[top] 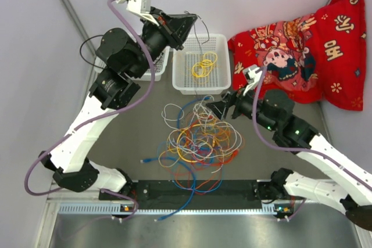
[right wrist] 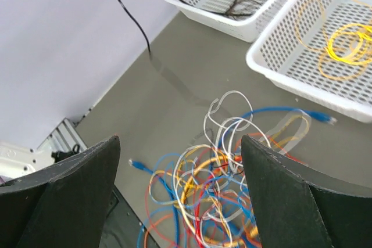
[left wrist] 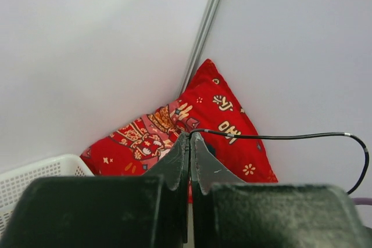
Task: Untangle the cables
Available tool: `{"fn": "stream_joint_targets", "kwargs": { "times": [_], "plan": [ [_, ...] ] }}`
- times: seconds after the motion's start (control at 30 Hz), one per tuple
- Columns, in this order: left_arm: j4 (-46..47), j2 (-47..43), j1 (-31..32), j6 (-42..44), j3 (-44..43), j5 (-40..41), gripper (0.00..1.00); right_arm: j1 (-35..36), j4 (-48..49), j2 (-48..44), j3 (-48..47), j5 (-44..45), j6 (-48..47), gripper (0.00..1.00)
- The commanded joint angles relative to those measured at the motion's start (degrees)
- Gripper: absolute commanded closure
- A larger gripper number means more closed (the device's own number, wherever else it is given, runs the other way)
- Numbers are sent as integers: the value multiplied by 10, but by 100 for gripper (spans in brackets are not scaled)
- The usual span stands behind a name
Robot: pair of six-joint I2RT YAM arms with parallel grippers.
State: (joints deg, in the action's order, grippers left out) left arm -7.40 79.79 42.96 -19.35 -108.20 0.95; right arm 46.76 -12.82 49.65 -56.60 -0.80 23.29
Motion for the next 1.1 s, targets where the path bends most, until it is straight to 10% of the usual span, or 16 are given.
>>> {"fn": "stream_joint_targets", "kwargs": {
  "times": [0.0, 0.67, 0.87, 1.07],
  "plan": [
    [1, -3, 2, -5, -19, 0, 100, 7, 124, 31, -1, -24, 10, 17],
    [13, -31, 2, -15, 12, 5, 100, 25, 245, 232, -66, -58, 7, 34],
    [2, -46, 2, -6, 20, 13, 100, 28, 213, 256, -83, -15, 6, 100],
    [-10, -95, 2, 6, 105, 108, 100, 42, 17, 148, -187, 71, -47, 100]
  ]
}}
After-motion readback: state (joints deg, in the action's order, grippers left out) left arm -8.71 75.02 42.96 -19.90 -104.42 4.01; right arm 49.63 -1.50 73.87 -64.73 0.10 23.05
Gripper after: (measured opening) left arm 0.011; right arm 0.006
